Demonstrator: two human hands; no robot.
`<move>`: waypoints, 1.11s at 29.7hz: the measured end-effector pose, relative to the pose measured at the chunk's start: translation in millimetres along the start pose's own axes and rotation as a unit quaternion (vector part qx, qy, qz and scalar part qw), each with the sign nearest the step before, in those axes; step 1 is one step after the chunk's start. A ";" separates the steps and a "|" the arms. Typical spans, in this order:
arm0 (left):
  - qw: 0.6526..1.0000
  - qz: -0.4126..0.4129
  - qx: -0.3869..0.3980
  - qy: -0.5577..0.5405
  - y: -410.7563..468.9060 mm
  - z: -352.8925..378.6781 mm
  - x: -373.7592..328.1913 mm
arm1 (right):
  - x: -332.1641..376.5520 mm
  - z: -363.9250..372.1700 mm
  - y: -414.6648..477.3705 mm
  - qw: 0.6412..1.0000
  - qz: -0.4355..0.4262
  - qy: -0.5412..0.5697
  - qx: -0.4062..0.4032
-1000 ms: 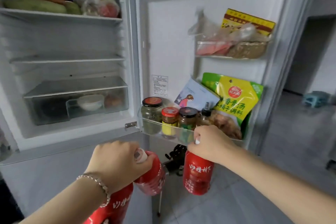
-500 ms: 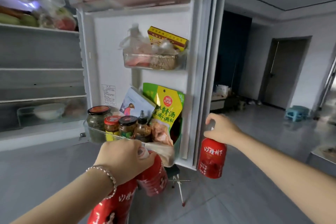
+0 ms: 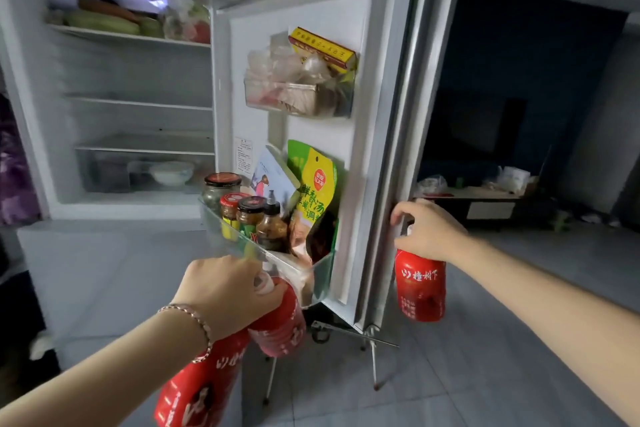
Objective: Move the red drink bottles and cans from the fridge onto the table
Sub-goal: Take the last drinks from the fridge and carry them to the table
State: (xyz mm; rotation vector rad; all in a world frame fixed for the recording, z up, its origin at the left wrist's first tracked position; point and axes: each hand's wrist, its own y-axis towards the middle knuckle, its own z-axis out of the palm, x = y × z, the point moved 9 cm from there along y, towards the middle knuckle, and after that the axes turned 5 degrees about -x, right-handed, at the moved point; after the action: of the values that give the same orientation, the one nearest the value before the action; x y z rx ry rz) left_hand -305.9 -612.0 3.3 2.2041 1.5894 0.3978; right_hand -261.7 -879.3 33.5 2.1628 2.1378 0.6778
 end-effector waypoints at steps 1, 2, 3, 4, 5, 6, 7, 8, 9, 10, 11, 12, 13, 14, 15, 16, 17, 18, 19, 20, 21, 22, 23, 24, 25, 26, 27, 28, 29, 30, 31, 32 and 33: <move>1.000 -0.009 0.004 0.007 -5.8 0.6 3.6 | 10.5 -0.5 -6.9 0.999 -0.031 -0.026 0.018; 1.000 -0.020 0.012 0.012 -12.1 2.1 8.4 | 21.6 0.0 -14.6 0.996 -0.059 -0.050 0.035; 0.999 -0.034 0.022 0.017 -19.7 4.2 13.7 | 33.4 2.2 -23.3 0.993 -0.083 -0.071 0.051; 0.998 -0.044 0.029 0.023 -27.1 5.9 18.3 | 45.2 5.0 -32.0 0.989 -0.104 -0.088 0.062; 0.998 -0.051 0.032 0.034 -34.0 6.3 22.4 | 58.9 8.1 -40.1 0.985 -0.124 -0.098 0.067; 0.997 -0.056 0.037 0.048 -40.8 7.0 26.6 | 73.4 12.3 -47.9 0.981 -0.147 -0.104 0.070; 0.995 -0.063 0.041 0.060 -47.0 7.4 32.1 | 88.8 16.9 -54.9 0.977 -0.170 -0.106 0.073; 0.994 -0.075 0.043 0.069 -52.7 7.7 39.2 | 104.3 21.6 -61.1 0.973 -0.194 -0.101 0.074; 0.992 -0.089 0.044 0.075 -58.3 7.1 47.4 | 119.8 25.9 -66.6 0.969 -0.216 -0.089 0.075; 0.990 -0.103 0.044 0.080 -63.5 6.1 56.1 | 135.3 28.9 -71.4 0.966 -0.235 -0.073 0.074; 0.989 -0.115 0.043 0.083 -68.6 4.8 65.1 | 150.9 31.7 -76.0 0.963 -0.252 -0.055 0.075; 0.987 -0.126 0.044 0.085 -73.9 3.4 74.0 | 166.6 35.2 -80.8 0.959 -0.268 -0.039 0.079; 0.986 -0.138 0.045 0.085 -81.1 1.5 84.6 | 184.9 40.2 -85.5 0.954 -0.287 -0.027 0.083; 0.984 -0.147 0.046 0.086 -86.5 0.1 92.9 | 200.2 43.4 -89.9 0.949 -0.303 -0.023 0.083; 0.983 -0.156 0.046 0.089 -92.2 -1.7 101.6 | 216.0 46.2 -93.9 0.944 -0.319 -0.025 0.079; 0.980 -0.167 0.047 0.096 -99.6 -4.0 112.8 | 233.4 49.4 -96.9 0.939 -0.336 -0.029 0.072; 0.977 -0.180 0.048 0.103 -106.6 -6.8 125.3 | 251.1 52.5 -99.1 0.932 -0.354 -0.036 0.063; 0.974 -0.193 0.050 0.109 -113.7 -9.3 139.1 | 268.7 55.6 -101.0 0.926 -0.371 -0.045 0.056; 0.970 -0.210 0.051 0.114 -121.6 -13.1 154.0 | 287.5 59.6 -102.6 0.918 -0.390 -0.051 0.052; 0.966 -0.225 0.053 0.119 -128.7 -16.8 168.0 | 305.5 63.3 -103.5 0.910 -0.407 -0.057 0.050; 0.962 -0.237 0.052 0.127 -135.0 -21.1 181.2 | 323.7 66.8 -103.9 0.902 -0.424 -0.062 0.049; 0.958 -0.245 0.049 0.137 -140.6 -25.6 193.9 | 342.4 71.0 -104.2 0.894 -0.440 -0.065 0.049; 0.956 -0.253 0.043 0.146 -144.7 -30.4 206.0 | 361.0 75.4 -104.0 0.886 -0.455 -0.068 0.049; 0.952 -0.262 0.036 0.153 -148.3 -34.7 219.0 | 379.6 79.8 -103.2 0.879 -0.470 -0.070 0.049; 0.948 -0.276 0.030 0.157 -152.3 -38.4 233.8 | 398.1 84.4 -102.1 0.872 -0.482 -0.072 0.049; 0.943 -0.294 0.022 0.154 -156.9 -41.3 250.1 | 416.3 89.3 -100.2 0.866 -0.492 -0.074 0.051; 0.938 -0.314 0.013 0.148 -161.1 -44.0 266.9 | 434.8 95.1 -97.6 0.862 -0.499 -0.075 0.053; 0.933 -0.330 0.005 0.144 -165.3 -45.9 284.3 | 453.4 101.9 -93.8 0.859 -0.503 -0.076 0.057; 0.928 -0.342 -0.006 0.145 -168.3 -47.9 301.6 | 472.3 109.4 -89.1 0.856 -0.507 -0.078 0.059; 0.924 -0.352 -0.015 0.148 -170.2 -49.7 318.3 | 490.9 117.2 -83.6 0.854 -0.510 -0.079 0.058; 0.921 -0.358 -0.022 0.154 -171.3 -50.9 335.4 | 509.8 125.1 -77.6 0.853 -0.513 -0.081 0.057; 0.918 -0.361 -0.026 0.160 -171.9 -51.3 353.1 | 529.2 133.3 -71.0 0.852 -0.515 -0.083 0.055; 0.917 -0.362 -0.027 0.164 -171.5 -50.8 372.0 | 549.0 141.6 -63.5 0.851 -0.515 -0.086 0.053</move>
State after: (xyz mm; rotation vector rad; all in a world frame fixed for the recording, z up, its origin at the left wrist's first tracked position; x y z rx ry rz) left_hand -354.8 -203.7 -32.3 1.3936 2.3820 0.5831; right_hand -296.3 -309.9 41.2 0.7399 2.7415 0.2378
